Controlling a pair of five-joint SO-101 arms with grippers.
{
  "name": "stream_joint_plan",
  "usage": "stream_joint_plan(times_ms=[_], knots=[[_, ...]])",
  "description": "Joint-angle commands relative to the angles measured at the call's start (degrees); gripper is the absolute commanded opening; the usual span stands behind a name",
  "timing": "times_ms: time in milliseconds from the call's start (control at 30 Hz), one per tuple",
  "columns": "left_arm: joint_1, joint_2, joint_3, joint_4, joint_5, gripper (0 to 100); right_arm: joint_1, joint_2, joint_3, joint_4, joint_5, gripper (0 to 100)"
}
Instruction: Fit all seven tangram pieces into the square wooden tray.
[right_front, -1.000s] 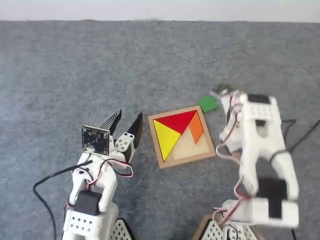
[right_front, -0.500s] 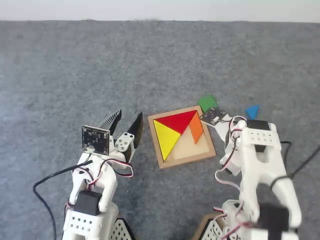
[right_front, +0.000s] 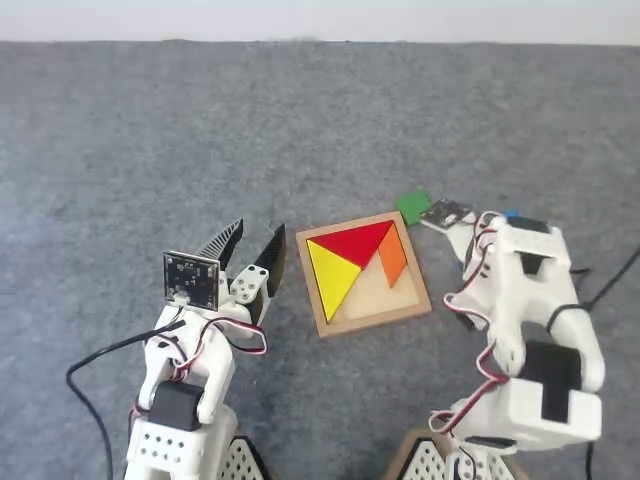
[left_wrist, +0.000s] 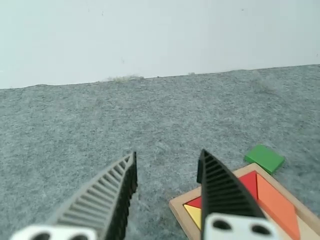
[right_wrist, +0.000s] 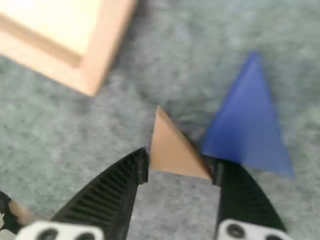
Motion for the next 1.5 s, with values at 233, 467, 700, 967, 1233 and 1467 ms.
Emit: stream_joint_plan(times_ms=[233, 467, 700, 967, 1233, 1467], knots=[[-0.18, -1.14, -0.57, -1.58, -0.53, 20, 0.66, 3.38, -5.01, -0.92, -2.64, 20.8], [-0.18, -1.14, -0.57, -1.58, -0.44, 20, -1.27, 4.09, -4.75, -1.36, -2.99, 20.9], [-0.18, -1.14, -0.57, -1.58, -0.44, 20, 2.86, 3.91, -5.10, -1.45, -8.35, 8.0], [-0.18, -1.14, -0.57, -1.58, -0.44, 20, 8.04, 3.38, -9.58, -0.66, -9.67, 2.1], [-0.18, -1.14, -0.57, -1.58, -0.44, 20, 16.22, 3.38, -25.67, 11.03, -10.73, 2.0], [-0.18, -1.14, -0.57, -1.58, -0.44, 20, 20.70, 3.56, -37.54, 19.65, -10.55, 2.2]])
